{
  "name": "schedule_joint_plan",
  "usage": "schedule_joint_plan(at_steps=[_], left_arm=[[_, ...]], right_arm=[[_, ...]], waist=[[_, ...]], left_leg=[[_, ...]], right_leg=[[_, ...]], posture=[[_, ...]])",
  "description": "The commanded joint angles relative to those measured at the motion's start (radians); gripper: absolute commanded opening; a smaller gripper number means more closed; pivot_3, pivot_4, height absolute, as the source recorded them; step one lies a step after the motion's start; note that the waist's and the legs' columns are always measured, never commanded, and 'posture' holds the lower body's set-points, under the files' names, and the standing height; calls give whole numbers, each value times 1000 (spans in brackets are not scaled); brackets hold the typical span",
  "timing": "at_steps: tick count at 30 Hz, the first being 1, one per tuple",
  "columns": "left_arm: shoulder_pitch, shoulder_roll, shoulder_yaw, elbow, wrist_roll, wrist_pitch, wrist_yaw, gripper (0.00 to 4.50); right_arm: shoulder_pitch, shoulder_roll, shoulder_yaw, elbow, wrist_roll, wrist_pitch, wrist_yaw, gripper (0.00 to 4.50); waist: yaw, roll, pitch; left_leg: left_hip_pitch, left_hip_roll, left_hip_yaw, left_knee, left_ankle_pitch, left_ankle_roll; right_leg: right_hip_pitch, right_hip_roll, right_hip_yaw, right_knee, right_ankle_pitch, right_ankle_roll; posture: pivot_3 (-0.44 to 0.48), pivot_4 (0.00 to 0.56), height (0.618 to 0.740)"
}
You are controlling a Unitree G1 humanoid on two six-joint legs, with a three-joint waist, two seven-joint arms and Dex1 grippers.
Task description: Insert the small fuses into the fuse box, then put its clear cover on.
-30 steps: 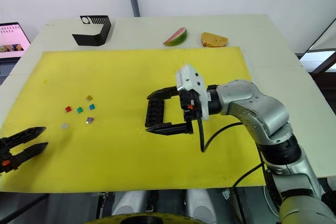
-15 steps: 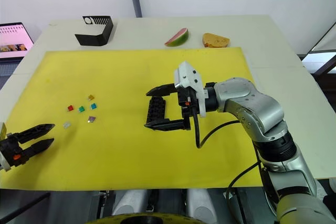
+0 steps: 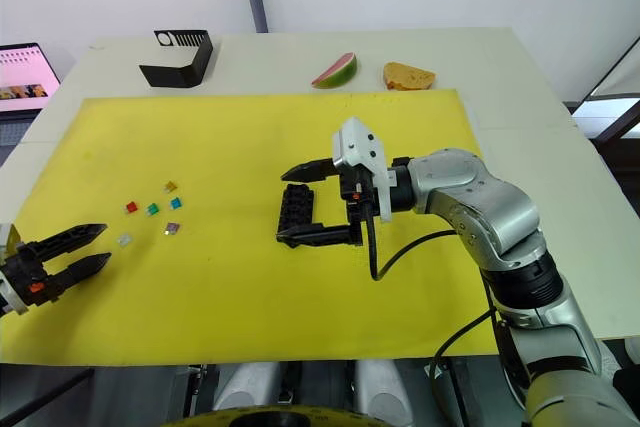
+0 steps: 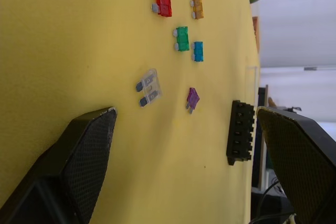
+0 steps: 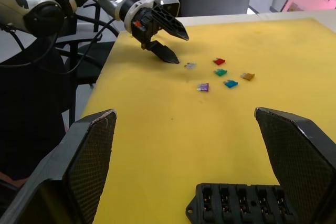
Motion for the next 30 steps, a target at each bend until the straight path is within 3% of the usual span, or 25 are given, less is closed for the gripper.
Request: schedule_joint_plan(at_steps=[1,30], left_arm=[[-1,-14,-3,1,8,5,-5,4479],[-116,-107,-63,26,59,-42,-6,4479]], right_arm=[[-6,1,-13,-11,-4,-24,10,4453],[-2,21,-5,29,-51,-44,17,4453]], waist=[[0,0,0],[17,1,0]], left_leg=[[0,0,0,0,0,0],[0,0,0,0,1,-1]], right_leg=[[0,0,0,0,0,0],[1,-2,-1,0,0,0]], posture=[[0,150,740],[0,150,740]])
